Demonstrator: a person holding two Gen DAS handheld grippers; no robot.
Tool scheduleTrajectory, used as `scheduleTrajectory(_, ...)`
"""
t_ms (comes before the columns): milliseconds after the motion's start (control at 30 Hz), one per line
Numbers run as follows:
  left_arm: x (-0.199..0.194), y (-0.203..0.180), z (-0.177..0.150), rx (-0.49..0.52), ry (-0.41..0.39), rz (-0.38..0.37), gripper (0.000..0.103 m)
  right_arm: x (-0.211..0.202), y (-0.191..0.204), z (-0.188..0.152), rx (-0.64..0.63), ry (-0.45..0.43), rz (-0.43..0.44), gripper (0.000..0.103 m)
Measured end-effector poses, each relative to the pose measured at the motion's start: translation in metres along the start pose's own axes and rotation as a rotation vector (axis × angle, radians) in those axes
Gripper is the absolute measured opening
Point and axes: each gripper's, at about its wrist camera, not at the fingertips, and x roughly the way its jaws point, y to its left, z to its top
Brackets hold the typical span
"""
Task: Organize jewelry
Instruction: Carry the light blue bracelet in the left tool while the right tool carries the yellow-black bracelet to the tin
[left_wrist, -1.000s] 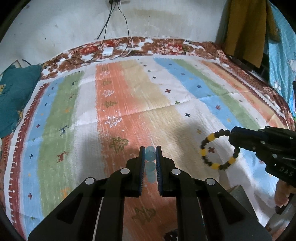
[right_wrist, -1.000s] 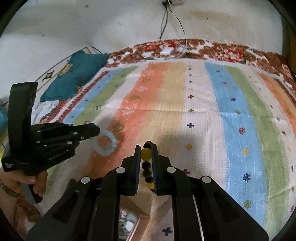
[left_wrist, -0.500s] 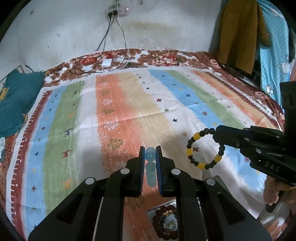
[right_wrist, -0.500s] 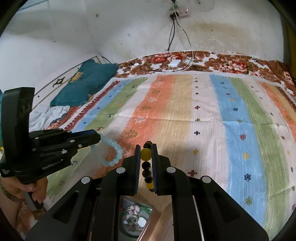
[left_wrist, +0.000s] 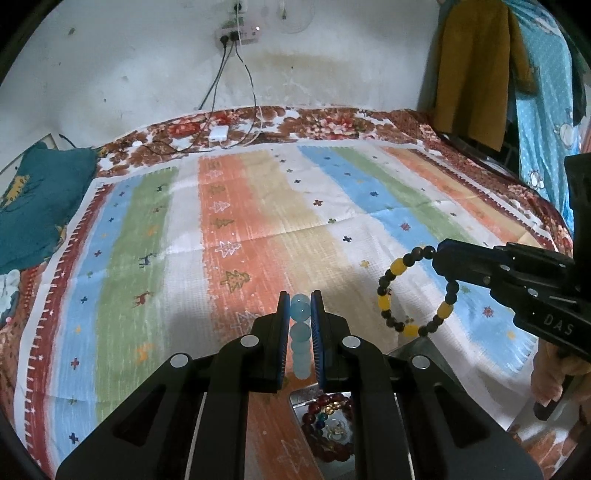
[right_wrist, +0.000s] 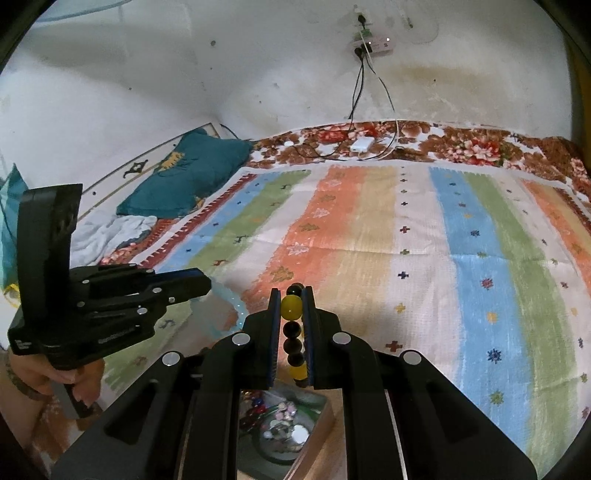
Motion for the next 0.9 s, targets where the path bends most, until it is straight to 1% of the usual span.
scheduleTrajectory(200, -0.011, -0.005, -0.007, -0.002, -0.007, -0.012, 0.011, -0.012, 0.009, -0.002, -0.01, -0.026, 0.021, 0.012)
scheduleTrajectory(300, -0.015, -0.006, -0.011, -0.015, 0.001, -0.024, 0.011, -0.017, 0.013, -0.005, -0.018, -0.03, 0.031, 0.012)
scheduleTrajectory(433, -0.022, -0.011, -0.018, -0.009, -0.002, -0.032, 0.011, -0.022, 0.02, -0.009, -0.033, -0.027, 0.043, 0.012)
scheduleTrajectory(533, -0.028, -0.015, -0.021, 0.006, -0.014, -0.022, 0.011, -0.027, 0.024, -0.012, -0.042, -0.034, 0.052, 0.012)
scheduleTrajectory(733, -0.041, -0.015, -0.022, -0.01, -0.042, -0.037, 0.011, -0.04, 0.029, -0.019, -0.04, -0.055, 0.073, 0.012)
scheduleTrajectory(900, -0.047, -0.016, -0.026, -0.014, -0.047, -0.047, 0.011, -0.046, 0.031, -0.024, -0.042, -0.057, 0.087, 0.012)
